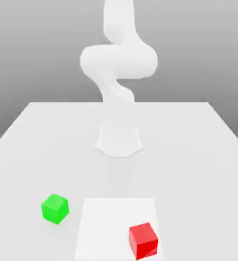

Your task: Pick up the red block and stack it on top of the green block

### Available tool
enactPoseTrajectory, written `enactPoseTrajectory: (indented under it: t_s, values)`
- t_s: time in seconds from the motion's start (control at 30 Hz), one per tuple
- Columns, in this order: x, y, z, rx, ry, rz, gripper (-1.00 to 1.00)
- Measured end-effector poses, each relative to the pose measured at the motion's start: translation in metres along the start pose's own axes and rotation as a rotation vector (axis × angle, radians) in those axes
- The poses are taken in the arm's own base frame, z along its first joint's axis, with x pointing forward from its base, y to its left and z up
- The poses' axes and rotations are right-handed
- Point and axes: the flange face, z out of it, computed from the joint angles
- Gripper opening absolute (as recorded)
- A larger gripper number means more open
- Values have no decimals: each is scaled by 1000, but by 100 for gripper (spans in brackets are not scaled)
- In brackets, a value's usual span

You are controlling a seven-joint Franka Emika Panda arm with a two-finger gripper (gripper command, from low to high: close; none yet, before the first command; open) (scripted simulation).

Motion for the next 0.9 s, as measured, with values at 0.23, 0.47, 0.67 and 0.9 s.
enactPoseTrajectory:
  t_s: [0.23,0.47,0.67,0.9]
  values:
    - [-27,8,141,-125,-169,-78,0]
    - [-82,41,264,-246,-334,-157,0]
    - [-148,85,351,-348,-475,-232,0]
    - [-216,146,427,-432,-584,-284,0]
